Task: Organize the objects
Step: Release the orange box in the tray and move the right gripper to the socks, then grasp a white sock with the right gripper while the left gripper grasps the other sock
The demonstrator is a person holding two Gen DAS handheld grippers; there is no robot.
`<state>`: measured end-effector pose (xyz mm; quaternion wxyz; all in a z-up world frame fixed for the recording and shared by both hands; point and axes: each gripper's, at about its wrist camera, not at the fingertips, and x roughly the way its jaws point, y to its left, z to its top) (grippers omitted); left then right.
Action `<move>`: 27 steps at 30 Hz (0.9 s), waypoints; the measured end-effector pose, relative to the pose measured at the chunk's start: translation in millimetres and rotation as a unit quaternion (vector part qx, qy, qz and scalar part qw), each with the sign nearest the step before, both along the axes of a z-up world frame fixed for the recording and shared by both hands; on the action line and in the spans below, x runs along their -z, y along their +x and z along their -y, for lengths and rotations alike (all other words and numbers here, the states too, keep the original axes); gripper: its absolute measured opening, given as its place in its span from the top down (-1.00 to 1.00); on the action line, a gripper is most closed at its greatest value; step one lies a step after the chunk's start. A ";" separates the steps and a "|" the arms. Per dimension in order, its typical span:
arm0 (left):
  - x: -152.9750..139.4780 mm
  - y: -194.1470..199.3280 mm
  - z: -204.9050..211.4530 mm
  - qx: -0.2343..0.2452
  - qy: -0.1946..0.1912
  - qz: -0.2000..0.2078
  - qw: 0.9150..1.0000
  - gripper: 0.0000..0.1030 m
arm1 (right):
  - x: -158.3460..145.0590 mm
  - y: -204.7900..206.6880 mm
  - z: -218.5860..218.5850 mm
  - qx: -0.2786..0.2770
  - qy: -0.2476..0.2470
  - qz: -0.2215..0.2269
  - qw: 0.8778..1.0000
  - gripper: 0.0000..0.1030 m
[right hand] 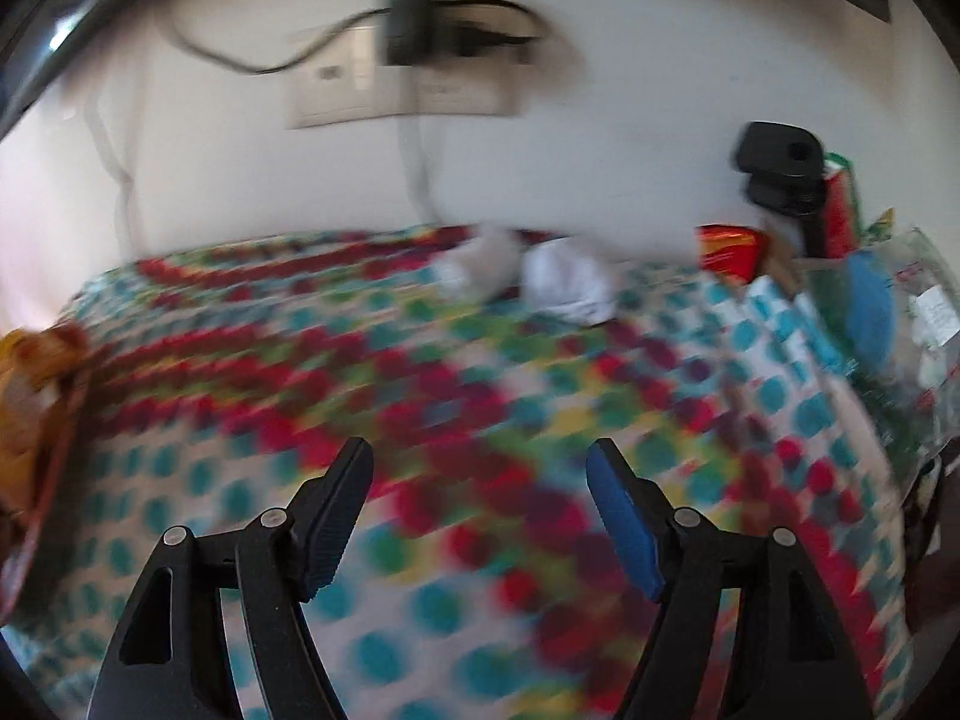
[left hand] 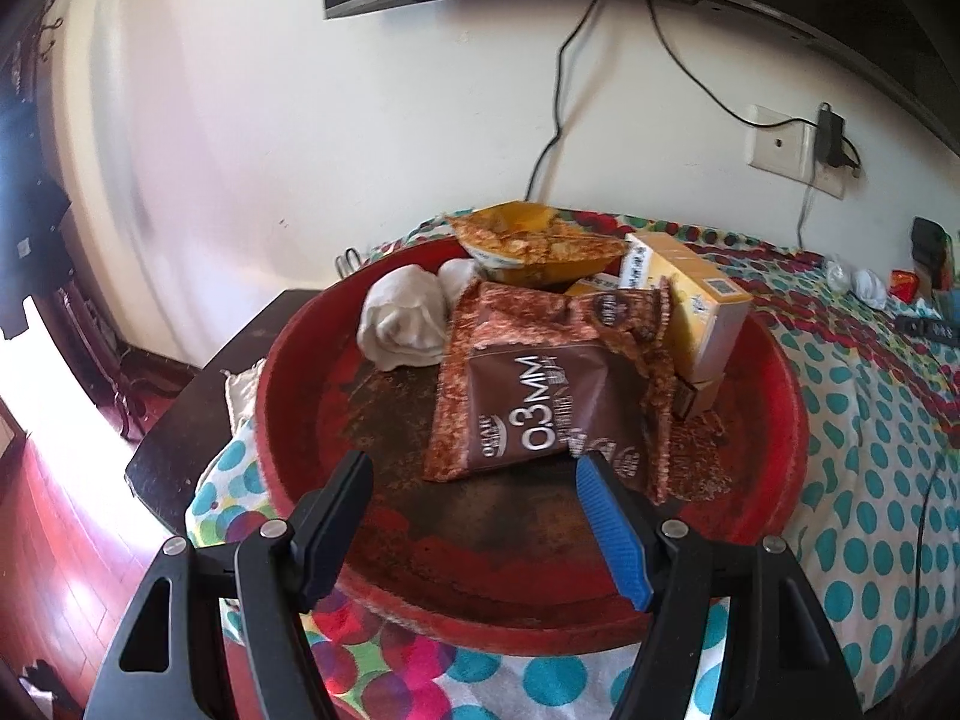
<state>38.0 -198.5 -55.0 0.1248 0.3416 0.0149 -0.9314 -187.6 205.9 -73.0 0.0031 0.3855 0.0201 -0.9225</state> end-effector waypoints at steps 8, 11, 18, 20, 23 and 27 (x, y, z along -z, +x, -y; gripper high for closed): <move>-7.5 1.6 -23.8 0.045 -0.021 -0.026 0.998 -0.40 | 8.6 -71.8 -38.3 0.006 -0.007 0.032 0.999 -0.49; -16.1 -0.7 -37.5 0.069 -0.033 -0.027 0.997 -0.40 | 11.6 -98.4 -36.7 0.008 0.007 0.038 0.999 -0.50; -44.5 -35.6 -79.2 0.101 -0.052 -0.019 0.993 -0.41 | 15.8 -136.5 -47.6 0.038 -0.026 0.034 0.998 -0.49; -49.2 -49.0 -92.0 0.111 -0.059 -0.017 0.992 -0.41 | 20.6 -145.1 -47.5 0.030 -0.031 0.043 0.998 -0.46; -59.9 -73.5 -118.7 0.141 -0.065 -0.020 0.988 -0.40 | 26.8 -151.6 -44.5 0.014 -0.030 0.051 0.998 -0.06; -71.2 -111.9 -161.8 0.186 -0.062 -0.024 0.980 -0.41 | 23.3 -139.4 -41.7 -0.011 -0.026 0.034 0.999 -0.01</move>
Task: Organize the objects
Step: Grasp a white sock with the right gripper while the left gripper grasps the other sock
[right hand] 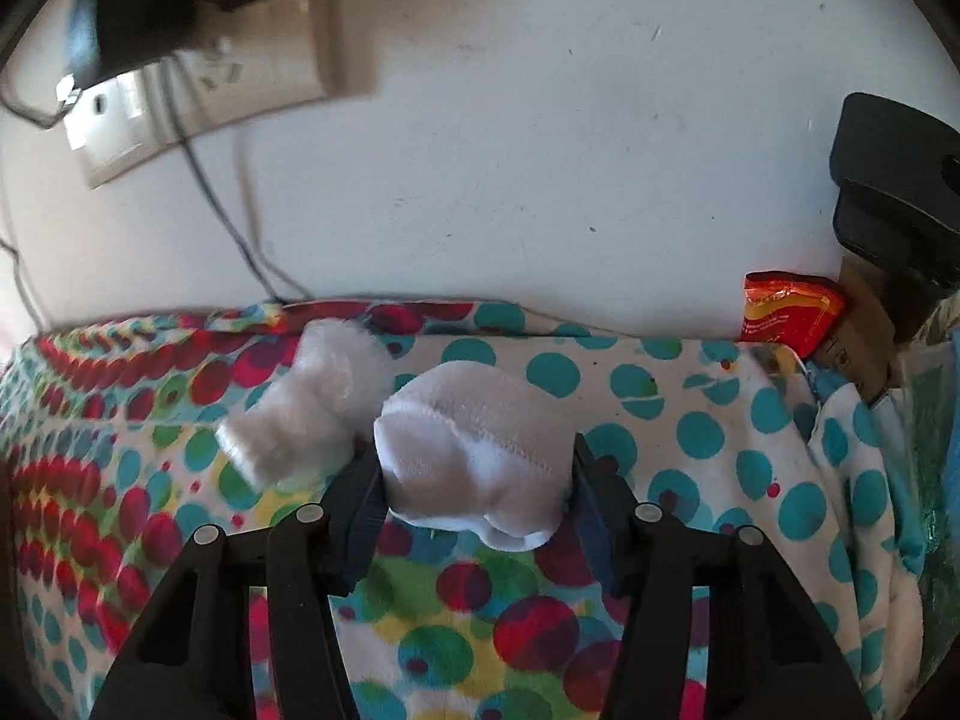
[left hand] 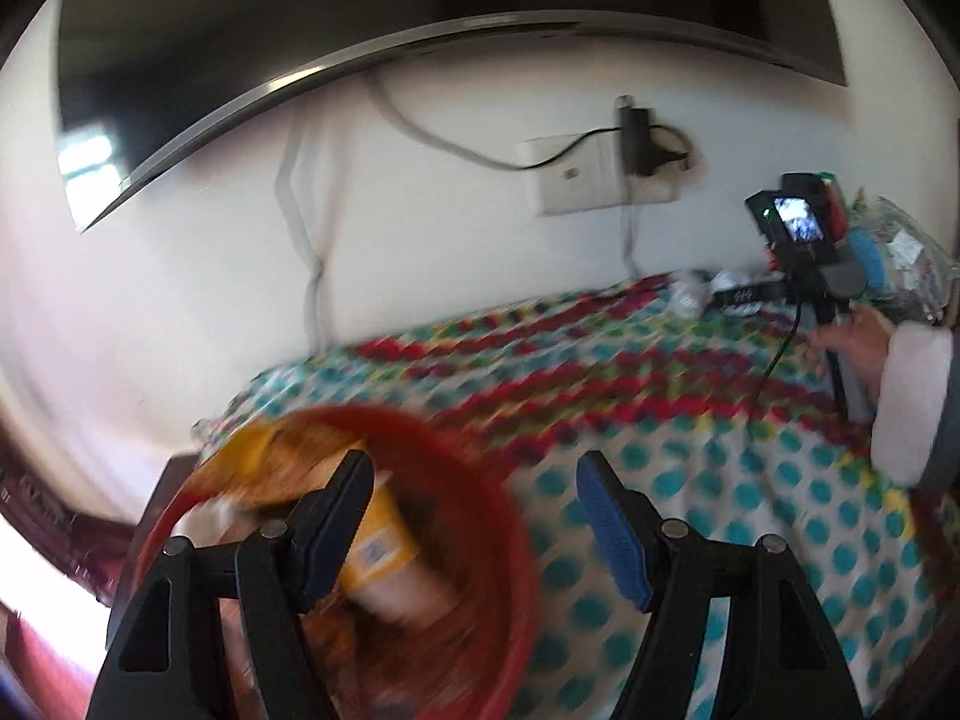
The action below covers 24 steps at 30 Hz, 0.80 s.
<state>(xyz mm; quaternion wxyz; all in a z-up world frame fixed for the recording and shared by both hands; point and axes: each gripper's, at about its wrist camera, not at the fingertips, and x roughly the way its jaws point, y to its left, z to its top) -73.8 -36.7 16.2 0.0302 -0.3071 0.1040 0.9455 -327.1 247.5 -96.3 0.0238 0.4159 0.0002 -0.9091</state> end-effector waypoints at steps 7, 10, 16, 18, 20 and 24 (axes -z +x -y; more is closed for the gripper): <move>1.5 -77.5 -62.7 0.047 0.040 0.031 0.998 -0.41 | -9.8 75.9 -18.3 -0.026 -0.025 0.000 0.999 -0.01; 8.4 -112.3 -88.1 0.055 0.061 0.043 0.996 -0.41 | -6.3 107.3 -26.8 -0.036 -0.003 -0.004 0.999 -0.01; 32.3 -170.5 -148.6 0.091 0.051 0.084 0.991 -0.41 | -6.4 135.7 -34.6 -0.035 0.021 -0.026 0.999 -0.03; 39.9 -186.7 -165.5 0.095 0.036 0.094 0.990 -0.41 | -4.9 137.9 -41.1 -0.034 0.027 -0.019 0.999 -0.03; 49.0 -206.1 -178.3 0.090 0.031 0.109 0.990 -0.41 | -0.1 140.1 -38.5 -0.036 0.042 -0.011 0.998 -0.03; 65.6 -240.0 -193.7 0.077 0.035 0.139 0.987 -0.41 | 6.3 139.7 -37.0 -0.041 0.038 0.001 0.998 -0.04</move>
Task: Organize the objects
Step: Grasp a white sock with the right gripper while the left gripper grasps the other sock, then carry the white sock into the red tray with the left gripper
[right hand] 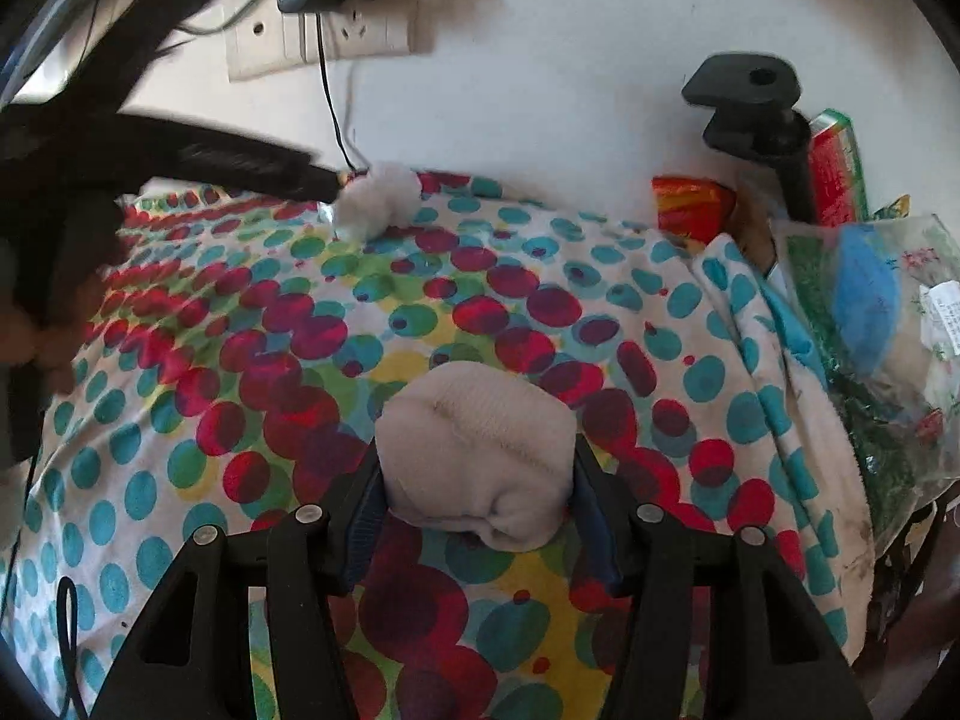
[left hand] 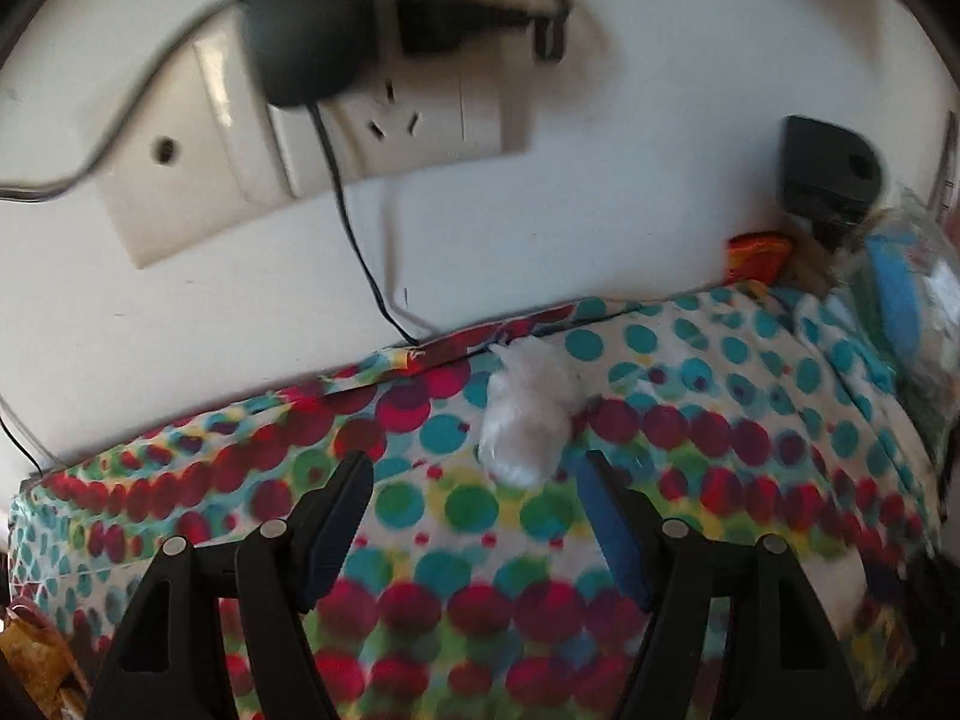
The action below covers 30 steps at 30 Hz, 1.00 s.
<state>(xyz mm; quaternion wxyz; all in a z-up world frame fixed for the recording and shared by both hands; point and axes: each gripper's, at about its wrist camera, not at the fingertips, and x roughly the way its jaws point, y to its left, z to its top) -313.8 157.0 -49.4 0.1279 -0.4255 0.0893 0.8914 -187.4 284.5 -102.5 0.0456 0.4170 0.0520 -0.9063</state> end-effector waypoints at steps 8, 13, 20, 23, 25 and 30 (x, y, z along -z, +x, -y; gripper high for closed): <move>28.1 -28.7 -22.5 0.003 -0.020 0.027 0.999 -0.41 | 0.2 0.2 1.8 -0.007 -0.008 0.002 1.000 -0.06; 40.0 -29.8 -18.1 -0.003 0.014 0.042 0.999 -0.34 | 1.8 -1.0 1.7 -0.005 -0.010 0.008 1.000 -0.06; 33.2 -16.3 1.2 -0.015 0.056 0.050 0.997 0.30 | 6.0 -3.6 2.4 -0.006 -0.008 0.021 1.000 -0.08; 24.1 -4.3 10.3 -0.017 0.066 0.038 0.997 0.30 | 6.5 -3.5 2.5 -0.006 -0.006 0.020 1.000 -0.08; 19.3 6.9 15.6 -0.016 0.067 0.035 0.997 0.30 | 7.0 -3.8 2.4 -0.006 -0.006 0.020 1.000 -0.08; 9.3 35.9 26.6 -0.017 0.061 0.029 0.998 0.30 | 7.0 -3.8 1.9 -0.005 -0.004 0.020 1.000 -0.08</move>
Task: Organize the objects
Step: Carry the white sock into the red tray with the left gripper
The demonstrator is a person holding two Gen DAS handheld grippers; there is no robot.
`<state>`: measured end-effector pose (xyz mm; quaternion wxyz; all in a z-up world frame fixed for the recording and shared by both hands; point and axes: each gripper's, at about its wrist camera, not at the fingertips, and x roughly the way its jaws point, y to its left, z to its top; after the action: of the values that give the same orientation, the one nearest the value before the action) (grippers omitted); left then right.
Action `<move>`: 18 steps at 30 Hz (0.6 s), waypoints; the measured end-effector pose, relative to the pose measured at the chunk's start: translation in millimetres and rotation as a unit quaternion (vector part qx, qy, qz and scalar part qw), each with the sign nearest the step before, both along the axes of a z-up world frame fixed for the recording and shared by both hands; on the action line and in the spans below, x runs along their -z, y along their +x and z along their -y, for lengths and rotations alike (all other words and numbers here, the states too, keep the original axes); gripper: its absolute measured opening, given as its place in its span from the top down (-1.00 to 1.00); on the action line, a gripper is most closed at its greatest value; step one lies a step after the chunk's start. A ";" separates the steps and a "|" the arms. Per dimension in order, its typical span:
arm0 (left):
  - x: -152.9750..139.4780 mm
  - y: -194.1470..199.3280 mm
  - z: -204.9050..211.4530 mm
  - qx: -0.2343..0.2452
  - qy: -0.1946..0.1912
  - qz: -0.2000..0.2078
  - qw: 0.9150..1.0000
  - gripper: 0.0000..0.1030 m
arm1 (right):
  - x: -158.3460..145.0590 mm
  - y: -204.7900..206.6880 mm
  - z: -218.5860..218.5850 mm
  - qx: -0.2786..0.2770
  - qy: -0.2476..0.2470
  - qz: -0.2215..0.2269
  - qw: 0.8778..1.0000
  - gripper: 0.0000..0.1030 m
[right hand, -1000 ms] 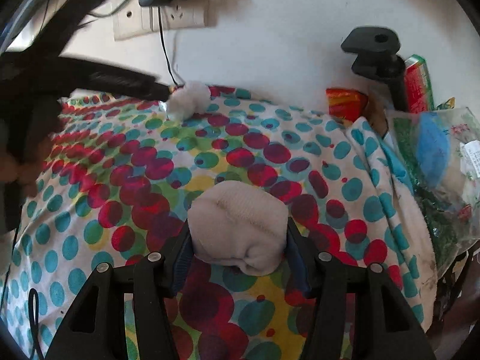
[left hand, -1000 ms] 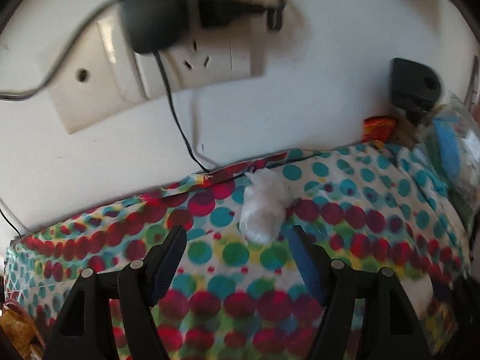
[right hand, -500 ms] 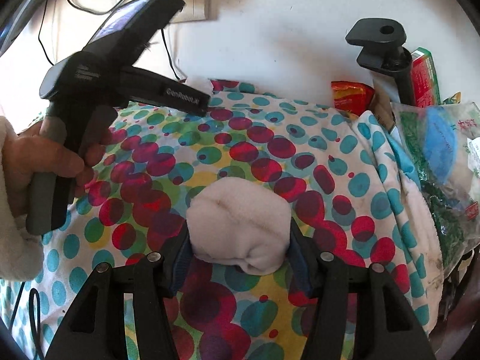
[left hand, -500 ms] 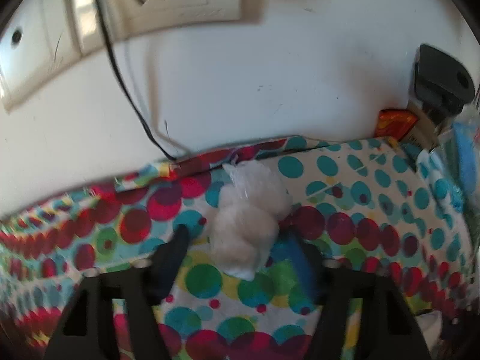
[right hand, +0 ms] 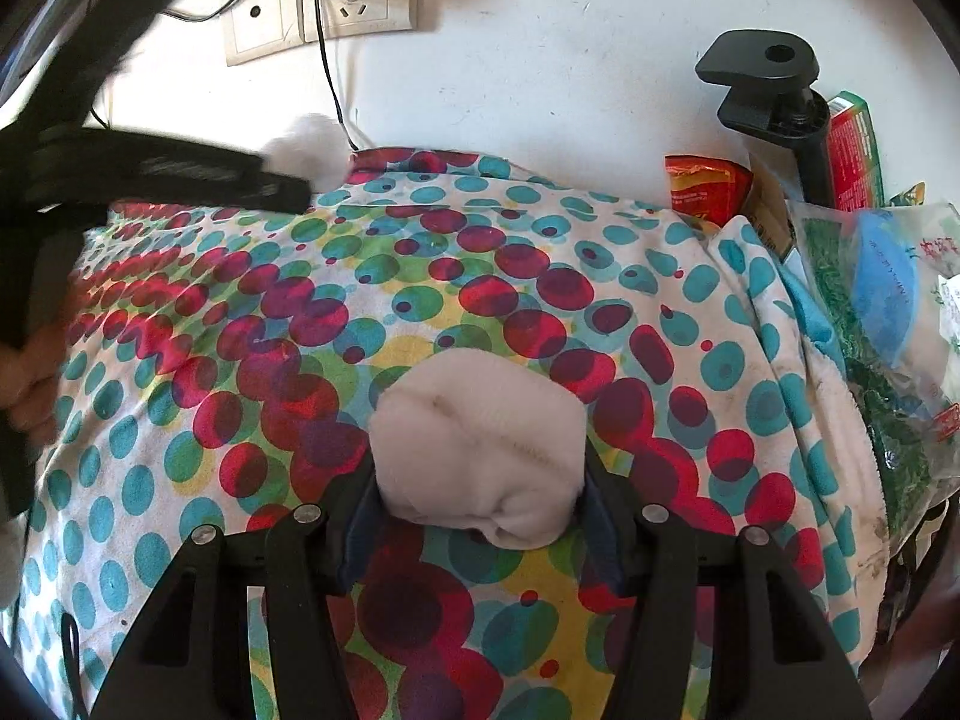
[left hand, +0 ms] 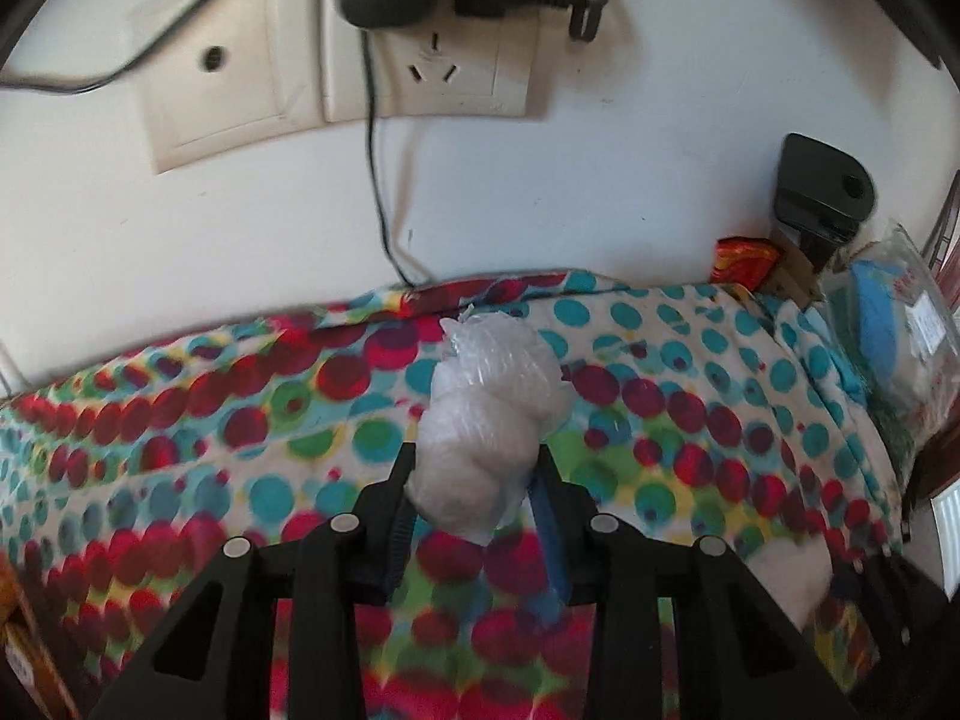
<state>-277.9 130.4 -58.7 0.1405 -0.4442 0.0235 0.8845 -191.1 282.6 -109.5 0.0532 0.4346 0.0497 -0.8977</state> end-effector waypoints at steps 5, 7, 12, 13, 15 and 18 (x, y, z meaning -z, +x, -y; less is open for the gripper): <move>-6.2 34.3 21.0 -0.013 0.004 0.011 1.000 0.30 | -1.5 -0.2 -0.7 0.002 0.009 -0.002 1.000 -0.07; -10.7 52.7 32.9 -0.015 0.002 0.008 1.000 0.30 | -2.3 0.3 0.4 0.003 0.004 0.000 1.000 -0.07; -20.5 94.6 62.1 -0.025 0.020 0.007 0.999 0.30 | -3.4 0.1 0.3 0.005 0.002 0.001 1.000 -0.07; -21.4 100.7 65.7 -0.026 0.021 0.006 0.999 0.30 | -3.6 0.3 1.0 0.005 0.005 0.000 1.000 -0.07; -22.3 114.2 72.1 -0.030 0.021 0.004 0.999 0.30 | -3.9 0.0 0.2 0.005 0.004 0.001 1.000 -0.07; -23.4 136.1 81.3 -0.033 0.018 0.002 0.999 0.30 | -4.4 0.0 0.2 0.005 0.004 0.000 1.000 -0.07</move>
<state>-141.8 49.0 -35.3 0.1196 -0.4443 -0.0073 0.8878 -191.1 282.5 -105.2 0.0469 0.4354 0.0515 -0.8975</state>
